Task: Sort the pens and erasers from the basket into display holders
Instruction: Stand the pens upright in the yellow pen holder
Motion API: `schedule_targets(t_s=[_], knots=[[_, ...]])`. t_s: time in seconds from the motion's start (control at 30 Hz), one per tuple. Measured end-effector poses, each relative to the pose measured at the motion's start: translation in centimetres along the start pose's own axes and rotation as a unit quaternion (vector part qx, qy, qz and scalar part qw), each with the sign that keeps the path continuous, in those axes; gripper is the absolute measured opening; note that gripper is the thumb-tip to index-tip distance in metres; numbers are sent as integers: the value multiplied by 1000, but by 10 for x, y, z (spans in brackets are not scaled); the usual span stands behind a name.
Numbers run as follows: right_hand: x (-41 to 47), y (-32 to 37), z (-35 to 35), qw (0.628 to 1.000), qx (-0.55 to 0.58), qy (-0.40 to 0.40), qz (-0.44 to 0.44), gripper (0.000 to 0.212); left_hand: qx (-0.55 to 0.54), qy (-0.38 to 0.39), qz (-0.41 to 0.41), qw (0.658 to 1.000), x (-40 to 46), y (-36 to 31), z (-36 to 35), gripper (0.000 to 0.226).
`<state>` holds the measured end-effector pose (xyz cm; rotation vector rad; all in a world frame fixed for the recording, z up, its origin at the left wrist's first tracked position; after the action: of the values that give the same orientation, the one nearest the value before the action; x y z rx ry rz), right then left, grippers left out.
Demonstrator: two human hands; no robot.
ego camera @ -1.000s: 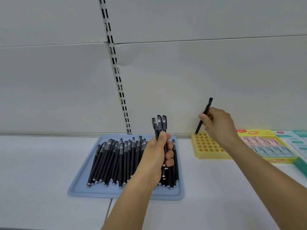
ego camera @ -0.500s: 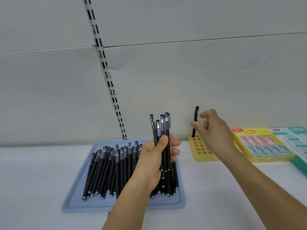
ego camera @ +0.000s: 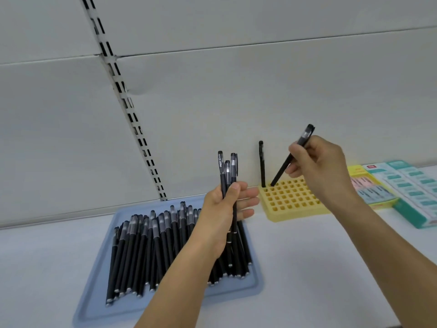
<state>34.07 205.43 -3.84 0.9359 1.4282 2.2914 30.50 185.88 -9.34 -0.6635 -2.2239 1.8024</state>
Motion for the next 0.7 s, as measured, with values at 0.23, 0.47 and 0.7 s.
schedule_targets(t_s=[0.23,0.47,0.7], knots=[[7,-24,-12,997,-69,34,27,9,-33,-17,13,999,-5,7,-3,26],[19,-23,-23,988,-115,83,66,14,-59,-39,11,997,-9,4,-9,26],[24,-33,-32,970,-205,130,24,20,-63,-48,5,997,-20,7,-11,27]])
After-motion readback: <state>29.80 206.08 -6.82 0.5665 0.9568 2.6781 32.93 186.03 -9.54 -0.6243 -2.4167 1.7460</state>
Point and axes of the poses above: each hand's wrist, its own x-axis towards the middle knuckle, its own z-axis out of the back of the hand, y = z × x, the point moved 5 cm from there along x, towards the middle knuckle
